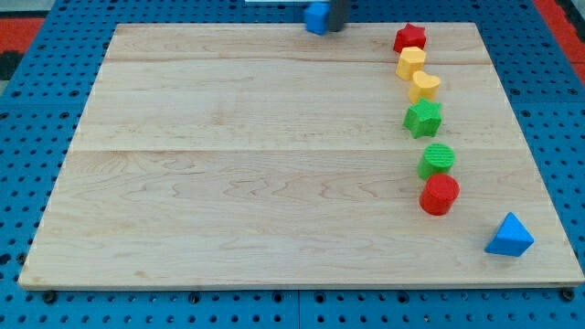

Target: Slide the red star towards the center left

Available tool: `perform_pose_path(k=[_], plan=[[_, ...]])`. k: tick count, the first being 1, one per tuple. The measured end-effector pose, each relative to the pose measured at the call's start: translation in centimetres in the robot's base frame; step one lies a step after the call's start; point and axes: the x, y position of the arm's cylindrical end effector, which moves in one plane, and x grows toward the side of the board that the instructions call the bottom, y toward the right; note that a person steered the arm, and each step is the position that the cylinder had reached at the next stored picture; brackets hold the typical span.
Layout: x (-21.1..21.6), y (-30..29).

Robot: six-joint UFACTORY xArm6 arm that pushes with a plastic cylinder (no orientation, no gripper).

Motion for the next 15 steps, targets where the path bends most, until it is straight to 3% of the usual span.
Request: perform_pose_path(k=[1,2,3,4,5,7,9,10,12,13,14,15], plan=[[5.2,-10.7],[6.7,-9.0],[5.0,0.1],[-0.2,9.3],[-0.3,11.0],[-0.1,25.5],[5.6,13.4],[6.1,16.4],[7.0,1.6],[6.2,3.9],[2.7,5.3],[3.2,-0.8]])
